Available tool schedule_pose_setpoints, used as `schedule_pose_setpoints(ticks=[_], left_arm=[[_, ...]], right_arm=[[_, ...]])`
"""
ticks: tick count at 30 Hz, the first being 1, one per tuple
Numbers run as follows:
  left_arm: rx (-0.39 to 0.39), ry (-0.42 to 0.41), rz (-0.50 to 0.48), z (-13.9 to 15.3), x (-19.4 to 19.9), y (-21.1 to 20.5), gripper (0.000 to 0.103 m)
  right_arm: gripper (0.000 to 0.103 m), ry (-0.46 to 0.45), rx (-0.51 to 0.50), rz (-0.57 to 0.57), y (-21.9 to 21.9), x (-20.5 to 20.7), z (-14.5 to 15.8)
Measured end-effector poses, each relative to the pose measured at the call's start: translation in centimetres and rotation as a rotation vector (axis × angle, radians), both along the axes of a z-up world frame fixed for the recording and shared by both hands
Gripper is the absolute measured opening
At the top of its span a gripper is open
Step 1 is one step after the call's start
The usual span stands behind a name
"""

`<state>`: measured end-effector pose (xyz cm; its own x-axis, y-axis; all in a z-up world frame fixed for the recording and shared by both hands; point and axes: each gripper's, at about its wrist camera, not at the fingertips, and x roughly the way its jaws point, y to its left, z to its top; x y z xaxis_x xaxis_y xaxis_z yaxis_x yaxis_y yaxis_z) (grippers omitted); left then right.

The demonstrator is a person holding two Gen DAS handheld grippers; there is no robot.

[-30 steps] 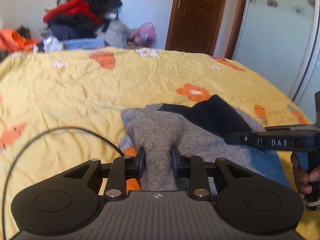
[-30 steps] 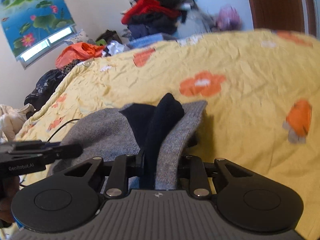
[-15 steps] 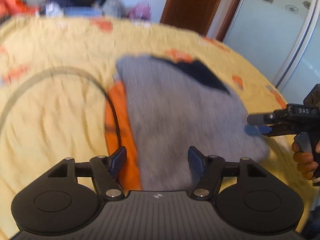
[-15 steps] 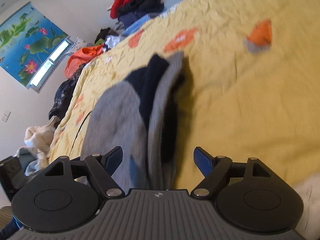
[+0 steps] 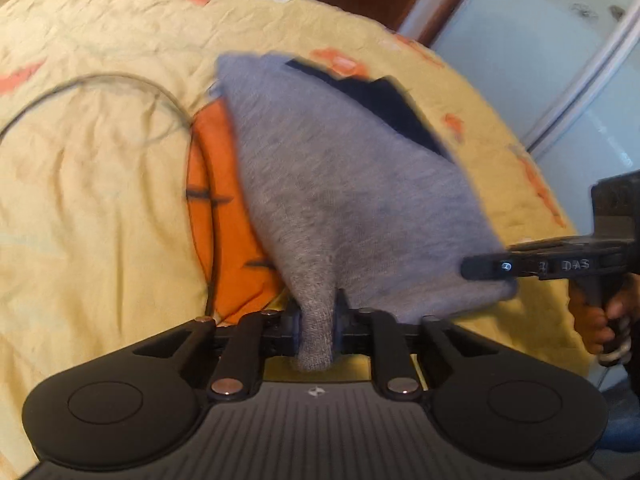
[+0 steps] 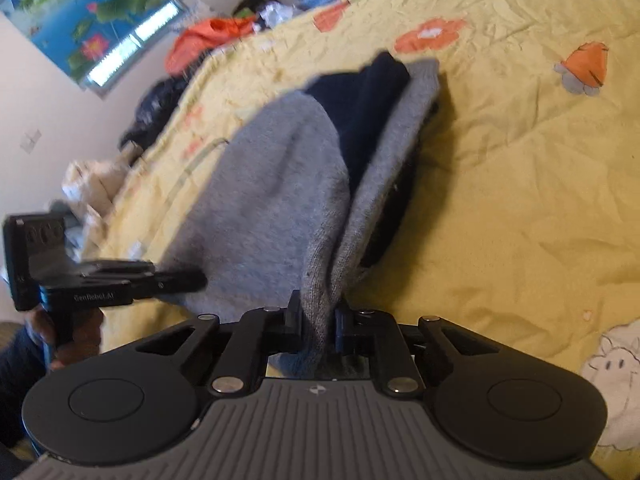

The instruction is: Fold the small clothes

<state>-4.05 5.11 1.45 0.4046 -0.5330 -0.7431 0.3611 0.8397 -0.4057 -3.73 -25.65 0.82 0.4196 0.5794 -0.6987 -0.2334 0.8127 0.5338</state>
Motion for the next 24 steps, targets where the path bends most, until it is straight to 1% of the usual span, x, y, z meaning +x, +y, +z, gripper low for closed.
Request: schedule_pose_setpoints(ticks=[1, 2, 3, 4, 5, 6, 7, 8, 9, 10, 11, 12, 14, 15, 16, 17, 18, 19, 20, 21, 22, 24], left_arm=[[-0.002, -0.001, 0.007, 0.2, -0.1, 0.2, 0.025], [0.024, -0.006, 0.015, 0.7, -0.3, 0.2, 0.03], [0.064, -0.031, 0.025, 1.5, -0.8, 0.2, 0.04], [0.099, -0.098, 0.035, 2.7, -1.7, 0.2, 0.044], [0.126, -0.197, 0.031, 4.1, -2.8, 0.1, 0.047], [0.141, -0.294, 0.018, 5.3, -3.8, -0.1, 0.057], [0.151, -0.392, 0.006, 6.3, -4.6, -0.6, 0.072], [0.157, -0.468, -0.004, 7.0, -5.2, -1.3, 0.078], [0.162, -0.536, -0.022, 7.4, -5.5, -2.2, 0.081], [0.169, -0.576, -0.054, 7.3, -5.4, -3.6, 0.081], [0.186, -0.578, -0.078, 6.8, -4.9, -5.0, 0.081], [0.206, -0.557, -0.091, 5.9, -4.1, -6.4, 0.081], [0.221, -0.49, -0.123, 3.7, -2.2, -8.7, 0.081], [0.234, -0.452, -0.139, 2.6, -1.2, -9.5, 0.081], [0.261, -0.413, -0.133, 1.4, -0.1, -10.0, 0.081], [0.284, -0.411, -0.11, 0.5, 0.4, -10.2, 0.082], [0.294, -0.442, -0.113, 0.1, 0.4, -10.4, 0.086], [0.31, -0.453, -0.128, -0.2, 0.1, -10.7, 0.088], [0.327, -0.458, -0.133, -0.3, 0.2, -11.0, 0.088], [0.34, -0.462, -0.138, -0.3, 0.2, -11.2, 0.089], [0.347, -0.466, -0.143, -0.3, 0.1, -11.2, 0.09], [0.337, -0.469, -0.137, 0.1, -0.1, -11.0, 0.09]], right_arm=[[0.029, 0.001, 0.029, -0.014, -0.3, 0.0, -0.1], [0.034, 0.01, 0.038, -0.03, -0.5, 0.2, 0.2], [0.048, -0.004, 0.038, -0.051, -0.9, 0.3, 0.9], [0.059, -0.052, 0.037, -0.082, -1.5, 0.3, 2.0], [0.062, -0.115, 0.042, -0.115, -2.2, 0.3, 3.0], [0.063, -0.162, 0.047, -0.141, -2.8, 0.9, 4.0], [0.063, -0.195, 0.05, -0.172, -3.2, 1.7, 4.8], [0.063, -0.221, 0.055, -0.201, -3.5, 3.0, 5.4], [0.063, -0.237, 0.063, -0.211, -3.4, 4.5, 5.8], [0.063, -0.242, 0.072, -0.209, -3.1, 6.0, 6.0], [0.063, -0.23, 0.077, -0.207, -2.7, 7.9, 5.9], [0.063, -0.206, 0.072, -0.204, -2.1, 9.8, 5.6], [0.062, -0.176, 0.021, -0.193, -0.5, 12.8, 4.6], [0.057, -0.168, -0.023, -0.188, 0.3, 13.9, 4.2], [0.046, -0.158, -0.094, -0.179, 1.2, 14.7, 3.6], [0.04, -0.147, -0.197, -0.167, 2.4, 15.2, 3.0], [0.024, -0.146, -0.312, -0.146, 3.5, 15.6, 1.9], [0.017, -0.218, -0.358, -0.119, 4.0, 15.3, 1.4], [0.016, -0.236, -0.349, -0.122, 3.8, 15.0, 0.9], [0.016, -0.214, -0.318, -0.146, 3.3, 15.1, 0.9], [0.016, -0.2, -0.307, -0.153, 3.0, 15.1, 1.0], [0.016, -0.213, -0.317, -0.152, 2.8, 14.9, 1.4]])
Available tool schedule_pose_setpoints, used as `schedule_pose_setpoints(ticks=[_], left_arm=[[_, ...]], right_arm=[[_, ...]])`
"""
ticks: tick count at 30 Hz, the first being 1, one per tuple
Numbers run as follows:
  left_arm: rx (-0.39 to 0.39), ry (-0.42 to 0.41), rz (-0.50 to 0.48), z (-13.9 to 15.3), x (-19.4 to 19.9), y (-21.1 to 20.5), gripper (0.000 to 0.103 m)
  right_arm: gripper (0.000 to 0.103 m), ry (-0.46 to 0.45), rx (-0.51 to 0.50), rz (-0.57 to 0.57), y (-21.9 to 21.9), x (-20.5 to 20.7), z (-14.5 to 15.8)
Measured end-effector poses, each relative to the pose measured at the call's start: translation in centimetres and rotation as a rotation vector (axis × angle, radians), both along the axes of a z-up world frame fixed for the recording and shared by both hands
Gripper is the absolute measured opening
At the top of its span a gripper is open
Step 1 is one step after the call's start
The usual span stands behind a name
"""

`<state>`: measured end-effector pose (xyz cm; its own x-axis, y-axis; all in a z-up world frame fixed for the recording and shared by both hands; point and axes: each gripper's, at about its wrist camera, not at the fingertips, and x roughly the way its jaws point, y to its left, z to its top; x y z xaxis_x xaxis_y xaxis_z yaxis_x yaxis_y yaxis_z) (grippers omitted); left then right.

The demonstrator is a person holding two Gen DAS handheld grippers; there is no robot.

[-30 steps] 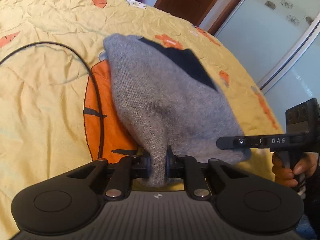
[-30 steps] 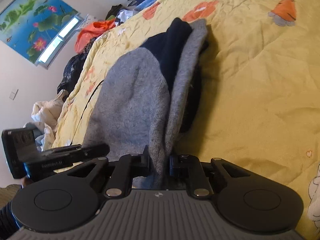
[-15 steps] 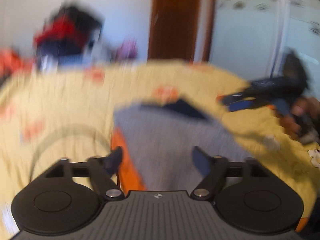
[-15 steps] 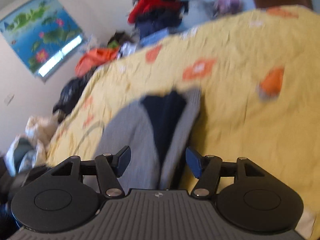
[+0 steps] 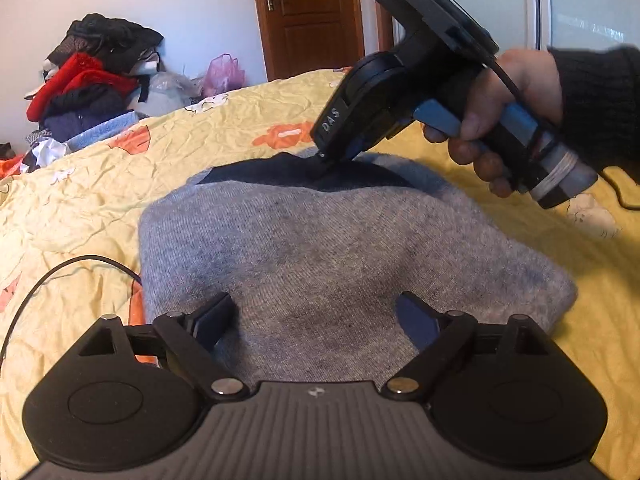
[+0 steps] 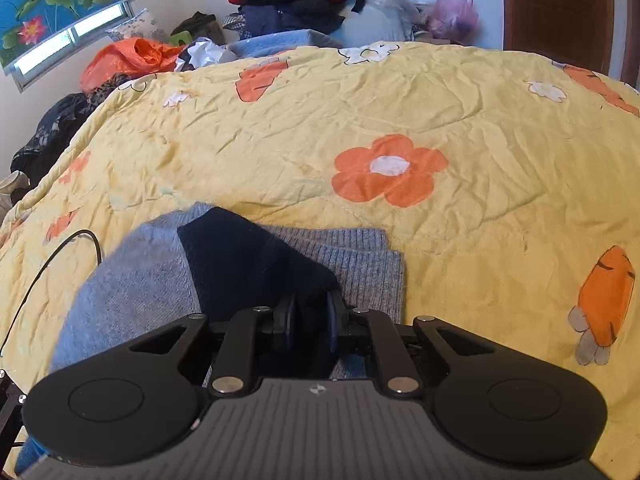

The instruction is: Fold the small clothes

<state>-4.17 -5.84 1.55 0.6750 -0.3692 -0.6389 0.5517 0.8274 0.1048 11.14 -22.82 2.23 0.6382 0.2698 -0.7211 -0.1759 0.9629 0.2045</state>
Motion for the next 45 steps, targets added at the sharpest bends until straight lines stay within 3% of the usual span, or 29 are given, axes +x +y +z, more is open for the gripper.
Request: schedule_pose_setpoints(ticks=[2, 4, 6, 8, 10, 13, 17, 20, 23, 25, 26, 28, 36, 45], left_arm=[[-0.037, -0.026, 0.037, 1.0, -1.2, 1.3, 0.09], [-0.094, -0.057, 0.086, 2.1, -2.6, 3.6, 0.091], [-0.122, -0.082, 0.159, 2.9, -4.1, 6.2, 0.091], [-0.098, -0.113, 0.261, 3.1, -5.2, 8.8, 0.092], [-0.024, -0.155, 0.384, 3.0, -6.3, 10.8, 0.092], [0.021, -0.148, 0.476, 2.8, -7.9, 12.4, 0.093], [-0.08, -0.034, 0.474, 2.3, -10.1, 11.1, 0.093], [-0.064, 0.028, 0.437, 0.8, -10.6, 7.9, 0.093], [-0.019, 0.062, 0.427, -0.5, -10.4, 5.2, 0.093], [-0.041, 0.118, 0.426, -1.1, -10.0, 4.7, 0.093], [-0.049, 0.154, 0.44, -1.4, -9.7, 4.8, 0.093], [-0.056, 0.164, 0.469, -1.9, -9.5, 5.0, 0.103], [-0.053, 0.171, 0.47, -1.7, -9.9, 5.5, 0.103], [-0.046, 0.198, 0.47, -1.5, -9.5, 5.5, 0.103]], right_arm=[[0.02, -0.044, 0.0, -0.027, -0.1, -1.2, 1.0], [0.042, -0.126, 0.029, -0.074, -1.0, -4.6, 2.5], [0.058, -0.2, 0.1, -0.08, -2.0, -8.6, 4.0], [0.073, -0.254, 0.133, -0.098, -2.6, -13.2, 4.6], [0.09, -0.265, 0.127, -0.125, -2.9, -17.3, 4.2], [0.09, -0.21, 0.065, -0.182, -2.9, -22.3, 2.5], [0.094, -0.047, -0.015, -0.244, -1.6, -24.8, -0.6], [0.098, -0.047, -0.06, -0.232, 0.9, -25.5, -1.7], [0.101, -0.057, -0.193, -0.199, 4.0, -24.6, -1.7], [0.103, -0.041, -0.232, -0.189, 5.3, -23.5, -1.8], [0.103, -0.018, -0.24, -0.195, 5.8, -23.1, -2.0], [0.103, 0.003, -0.199, -0.212, 6.1, -22.7, -2.1], [0.103, 0.052, -0.205, -0.302, 7.5, -22.7, -2.0], [0.103, 0.065, -0.209, -0.32, 7.6, -22.8, -2.0]])
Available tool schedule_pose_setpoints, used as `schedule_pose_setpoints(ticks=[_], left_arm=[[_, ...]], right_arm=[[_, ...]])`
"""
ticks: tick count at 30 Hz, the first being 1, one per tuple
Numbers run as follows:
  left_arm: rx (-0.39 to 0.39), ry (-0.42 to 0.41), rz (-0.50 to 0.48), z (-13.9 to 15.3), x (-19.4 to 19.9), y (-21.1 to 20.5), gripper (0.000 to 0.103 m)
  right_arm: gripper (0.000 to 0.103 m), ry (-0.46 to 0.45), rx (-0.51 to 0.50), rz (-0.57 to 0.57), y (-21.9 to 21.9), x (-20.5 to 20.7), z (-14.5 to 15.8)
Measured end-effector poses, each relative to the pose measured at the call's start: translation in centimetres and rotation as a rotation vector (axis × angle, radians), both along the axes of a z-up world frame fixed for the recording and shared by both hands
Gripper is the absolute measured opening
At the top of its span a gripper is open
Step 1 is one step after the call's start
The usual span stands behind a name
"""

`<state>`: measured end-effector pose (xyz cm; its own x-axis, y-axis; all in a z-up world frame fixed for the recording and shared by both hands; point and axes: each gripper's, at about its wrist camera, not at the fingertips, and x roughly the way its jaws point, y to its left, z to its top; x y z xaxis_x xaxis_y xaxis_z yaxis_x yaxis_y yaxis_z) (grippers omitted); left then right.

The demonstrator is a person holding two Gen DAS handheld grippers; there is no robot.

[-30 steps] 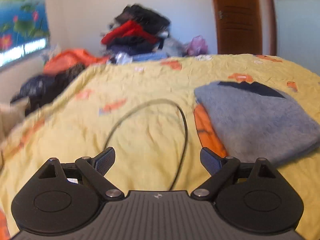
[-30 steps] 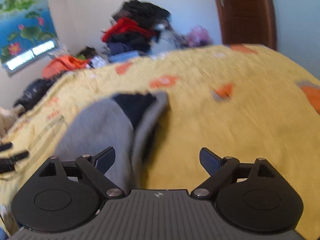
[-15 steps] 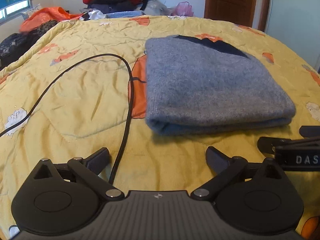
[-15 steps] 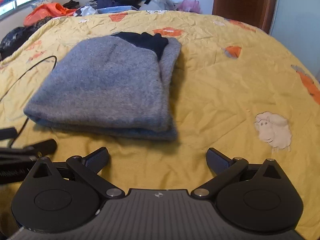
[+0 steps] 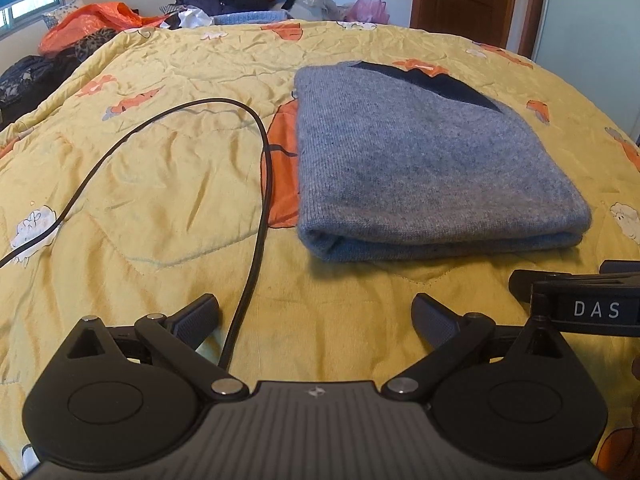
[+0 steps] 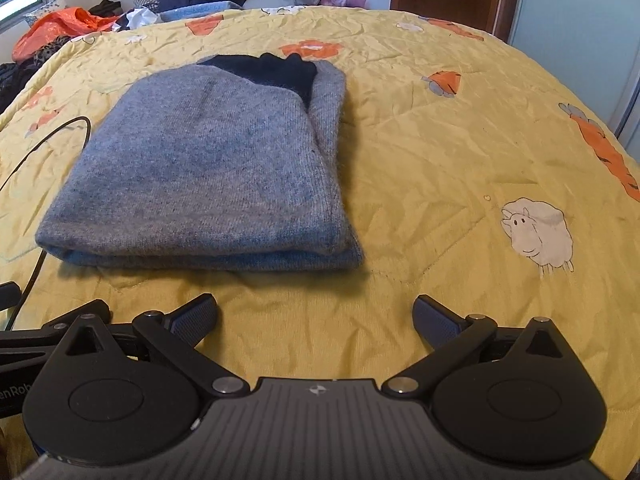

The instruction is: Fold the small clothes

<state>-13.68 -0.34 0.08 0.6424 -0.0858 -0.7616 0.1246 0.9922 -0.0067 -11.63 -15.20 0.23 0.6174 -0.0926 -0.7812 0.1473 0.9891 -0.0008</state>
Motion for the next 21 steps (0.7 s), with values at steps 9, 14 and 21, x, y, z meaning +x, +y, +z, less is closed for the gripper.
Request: schedule_pose_setpoints(ticks=[9, 14, 21], left_arm=[[-0.001, 0.0, 0.001, 0.0, 0.0, -0.03, 0.103], [-0.001, 0.003, 0.001, 0.02, 0.03, -0.03, 0.103], [-0.008, 0.02, 0.011, 0.03, 0.24, 0.09, 0.103]], right_arm=[[0.103, -0.024, -0.005, -0.002, 0.09, -0.41, -0.06], [0.103, -0.02, -0.004, -0.004, 0.03, -0.35, -0.02], [0.103, -0.017, -0.003, -0.004, -0.02, -0.31, 0.0]])
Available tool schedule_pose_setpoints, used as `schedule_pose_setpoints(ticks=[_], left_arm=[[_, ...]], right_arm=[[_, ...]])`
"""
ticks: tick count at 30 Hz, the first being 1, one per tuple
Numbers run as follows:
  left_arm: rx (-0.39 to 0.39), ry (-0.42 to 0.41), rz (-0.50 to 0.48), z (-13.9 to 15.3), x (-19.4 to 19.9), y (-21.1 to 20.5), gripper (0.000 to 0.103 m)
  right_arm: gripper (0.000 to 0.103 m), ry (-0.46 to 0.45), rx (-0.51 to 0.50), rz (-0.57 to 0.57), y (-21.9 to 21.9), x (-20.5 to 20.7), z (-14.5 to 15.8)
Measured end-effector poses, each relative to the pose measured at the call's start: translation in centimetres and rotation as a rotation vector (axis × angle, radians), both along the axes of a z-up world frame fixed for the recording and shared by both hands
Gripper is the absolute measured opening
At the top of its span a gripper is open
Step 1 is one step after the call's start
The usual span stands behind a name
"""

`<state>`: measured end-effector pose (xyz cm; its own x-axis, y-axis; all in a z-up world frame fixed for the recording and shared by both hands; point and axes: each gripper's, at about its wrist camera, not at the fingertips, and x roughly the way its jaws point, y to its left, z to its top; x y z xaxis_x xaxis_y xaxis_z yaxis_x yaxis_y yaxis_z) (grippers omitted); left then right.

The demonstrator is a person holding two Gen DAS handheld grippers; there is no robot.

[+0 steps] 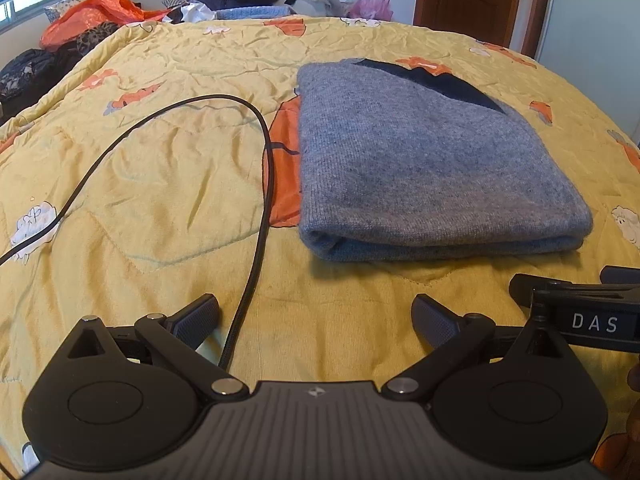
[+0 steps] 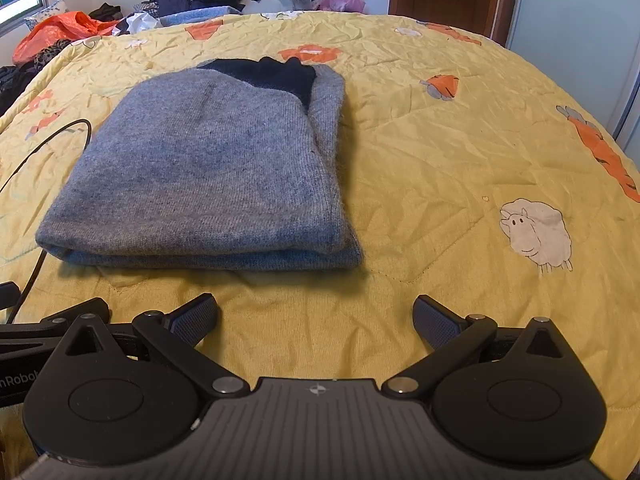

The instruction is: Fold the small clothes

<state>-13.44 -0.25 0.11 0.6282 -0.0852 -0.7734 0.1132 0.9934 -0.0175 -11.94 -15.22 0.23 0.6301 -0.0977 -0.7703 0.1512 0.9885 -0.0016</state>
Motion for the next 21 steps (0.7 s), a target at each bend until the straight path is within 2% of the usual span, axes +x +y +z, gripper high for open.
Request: schedule_pose_setpoints(ticks=[21], left_arm=[[0.01, 0.044, 0.027, 0.29, 0.45, -0.23, 0.103]], right_arm=[[0.103, 0.008, 0.002, -0.004, -0.14, 0.11, 0.06]])
